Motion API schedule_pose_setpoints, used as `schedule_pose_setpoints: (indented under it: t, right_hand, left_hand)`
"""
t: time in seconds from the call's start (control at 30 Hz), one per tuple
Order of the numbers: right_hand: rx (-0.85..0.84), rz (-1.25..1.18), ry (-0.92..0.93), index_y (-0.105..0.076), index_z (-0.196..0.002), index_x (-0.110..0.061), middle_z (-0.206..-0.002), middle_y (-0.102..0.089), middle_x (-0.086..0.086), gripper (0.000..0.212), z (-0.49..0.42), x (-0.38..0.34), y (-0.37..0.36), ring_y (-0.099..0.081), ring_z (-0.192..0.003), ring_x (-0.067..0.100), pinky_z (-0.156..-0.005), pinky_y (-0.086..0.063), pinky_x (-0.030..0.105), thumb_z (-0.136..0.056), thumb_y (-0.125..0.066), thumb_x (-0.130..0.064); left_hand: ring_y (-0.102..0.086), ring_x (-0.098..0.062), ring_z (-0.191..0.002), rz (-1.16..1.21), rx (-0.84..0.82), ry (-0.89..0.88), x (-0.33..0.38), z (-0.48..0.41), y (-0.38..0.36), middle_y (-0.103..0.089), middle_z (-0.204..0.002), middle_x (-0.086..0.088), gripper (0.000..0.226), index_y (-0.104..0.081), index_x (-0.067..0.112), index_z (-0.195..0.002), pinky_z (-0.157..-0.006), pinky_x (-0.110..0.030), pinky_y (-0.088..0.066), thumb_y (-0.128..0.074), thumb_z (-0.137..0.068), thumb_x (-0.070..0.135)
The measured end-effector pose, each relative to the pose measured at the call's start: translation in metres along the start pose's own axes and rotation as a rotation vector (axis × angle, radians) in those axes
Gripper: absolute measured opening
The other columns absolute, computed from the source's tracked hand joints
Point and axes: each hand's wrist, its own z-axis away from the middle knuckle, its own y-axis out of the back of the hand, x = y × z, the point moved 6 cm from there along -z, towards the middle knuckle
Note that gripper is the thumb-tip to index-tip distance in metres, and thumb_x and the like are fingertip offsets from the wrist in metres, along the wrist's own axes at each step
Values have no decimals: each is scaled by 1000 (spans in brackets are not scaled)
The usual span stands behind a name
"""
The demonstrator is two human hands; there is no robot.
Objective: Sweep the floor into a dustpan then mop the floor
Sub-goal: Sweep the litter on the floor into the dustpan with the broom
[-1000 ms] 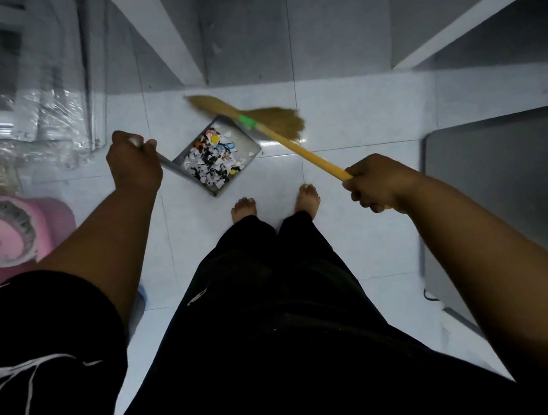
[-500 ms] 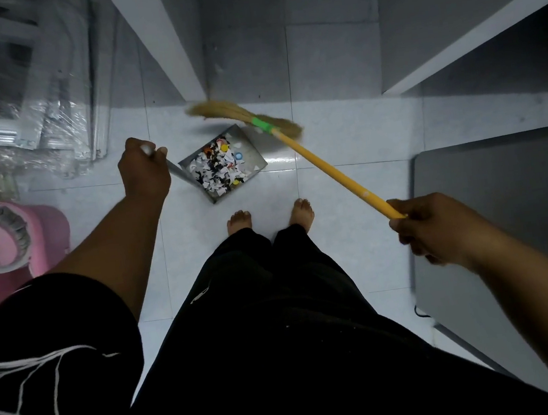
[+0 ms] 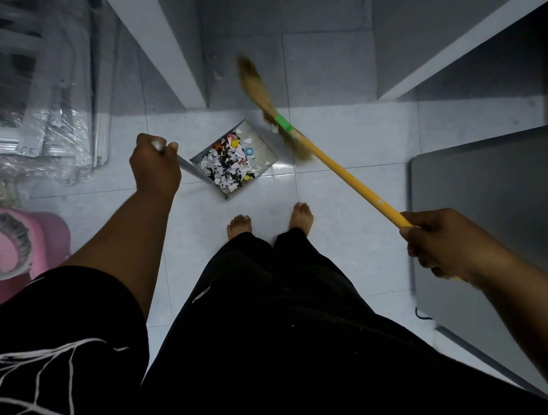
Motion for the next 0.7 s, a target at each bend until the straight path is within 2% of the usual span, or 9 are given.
schedule_pose_setpoints:
  t: [0.1, 0.3, 0.43, 0.47, 0.57, 0.63, 0.7]
  right_hand:
    - [-48, -23, -15, -63, -101, -7, -66, -50, 11, 16, -1, 1, -5, -35, -45, 15, -41, -29, 24, -95, -51, -15]
    - [-28, 0, -37, -62, -99, -10, -67, -51, 11, 13, -10, 7, -19, -36, -45, 15, -42, -30, 24, -95, -50, -15]
    - [-12, -25, -33, -62, -98, -14, -67, -53, 9, 12, -21, 7, -25, -38, -44, 15, -42, -32, 24, -95, -51, -17]
    - [-12, -42, -34, -62, -99, -14, -67, -53, 9, 12, -24, 6, -25, -39, -44, 15, -42, -33, 24, -95, -51, -17]
    - [-14, -68, -28, -62, -103, -11, -68, -54, 10, 14, -34, 2, -25, -41, -45, 15, -43, -35, 25, -94, -52, -17]
    - [0, -64, -20, -62, -107, -11, -69, -56, 11, 17, -39, 0, -25, -43, -47, 16, -42, -37, 24, -94, -52, -17]
    - [12, -61, -17, -61, -110, -10, -71, -56, 11, 19, -44, -3, -26, -44, -47, 16, -41, -38, 23, -95, -52, -17]
  left_hand:
    - [-53, -13, -91, 2, 12, -13, 4, 1, 1, -55, -99, -3, 12, -47, 14, -96, -81, -15, -42, -59, -95, 16]
    - [-54, -10, -89, 26, -8, -51, 13, 1, 8, -56, -97, -3, 11, -49, 14, -95, -64, 5, -37, -60, -95, 15]
    - [-56, -12, -87, 8, -16, -88, 18, -3, 18, -58, -96, -1, 10, -54, 14, -97, -66, 5, -38, -62, -93, 20]
    - [-57, -12, -86, 2, -12, -92, 19, -4, 22, -60, -95, -2, 11, -56, 14, -98, -70, 0, -42, -62, -93, 21]
    - [-65, -21, -89, 39, -10, -86, 23, -7, 35, -66, -98, -9, 18, -59, 10, -99, -84, -30, -55, -64, -91, 26]
    - [-67, -27, -92, 57, -13, -90, 27, -7, 45, -67, -99, -11, 18, -58, 13, -97, -86, -40, -56, -64, -89, 28]
    - [-67, -29, -93, 65, -9, -82, 30, -6, 57, -66, -99, -12, 17, -56, 16, -93, -87, -44, -56, -65, -89, 30]
